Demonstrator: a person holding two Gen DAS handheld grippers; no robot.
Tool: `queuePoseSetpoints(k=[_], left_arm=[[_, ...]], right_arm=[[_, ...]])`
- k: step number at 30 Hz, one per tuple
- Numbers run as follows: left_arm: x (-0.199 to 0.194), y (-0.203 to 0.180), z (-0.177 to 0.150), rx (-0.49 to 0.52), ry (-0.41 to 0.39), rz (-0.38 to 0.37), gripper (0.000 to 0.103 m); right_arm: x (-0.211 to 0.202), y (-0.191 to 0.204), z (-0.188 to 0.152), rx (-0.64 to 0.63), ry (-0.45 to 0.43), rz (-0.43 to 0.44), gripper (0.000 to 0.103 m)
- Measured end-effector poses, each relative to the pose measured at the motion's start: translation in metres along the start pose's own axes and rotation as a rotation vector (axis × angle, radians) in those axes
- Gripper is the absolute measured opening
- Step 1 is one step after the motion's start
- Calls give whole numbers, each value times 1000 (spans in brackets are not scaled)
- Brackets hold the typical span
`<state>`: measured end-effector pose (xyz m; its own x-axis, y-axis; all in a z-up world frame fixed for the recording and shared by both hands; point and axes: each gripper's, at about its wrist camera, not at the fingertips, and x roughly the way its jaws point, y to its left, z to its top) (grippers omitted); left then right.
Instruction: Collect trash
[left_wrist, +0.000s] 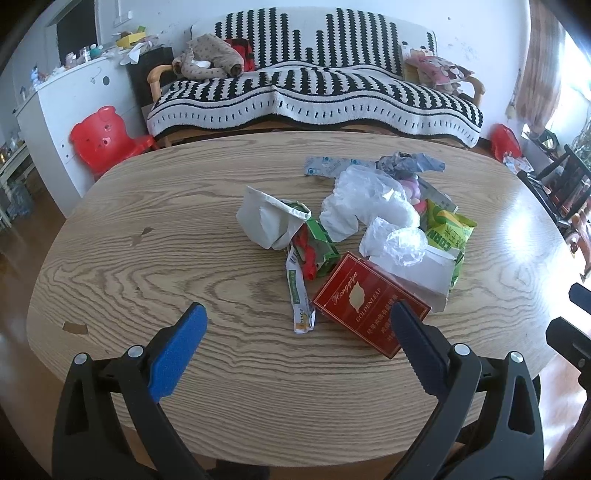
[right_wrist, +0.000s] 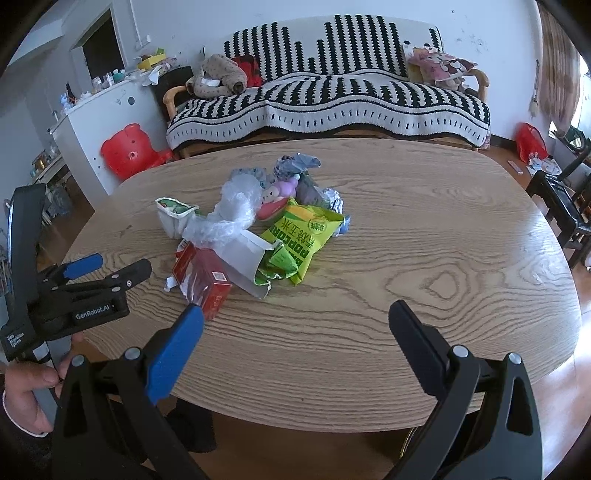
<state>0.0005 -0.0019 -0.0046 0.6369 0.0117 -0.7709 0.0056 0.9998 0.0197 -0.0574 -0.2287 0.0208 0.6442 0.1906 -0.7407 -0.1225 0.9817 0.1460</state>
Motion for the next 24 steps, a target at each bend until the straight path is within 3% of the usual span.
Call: queuePoseSetpoints(k=[24], left_arm=[[2, 3, -3, 12, -4, 9, 97]], right_arm=[[0, 0, 0, 3, 5, 2, 97]])
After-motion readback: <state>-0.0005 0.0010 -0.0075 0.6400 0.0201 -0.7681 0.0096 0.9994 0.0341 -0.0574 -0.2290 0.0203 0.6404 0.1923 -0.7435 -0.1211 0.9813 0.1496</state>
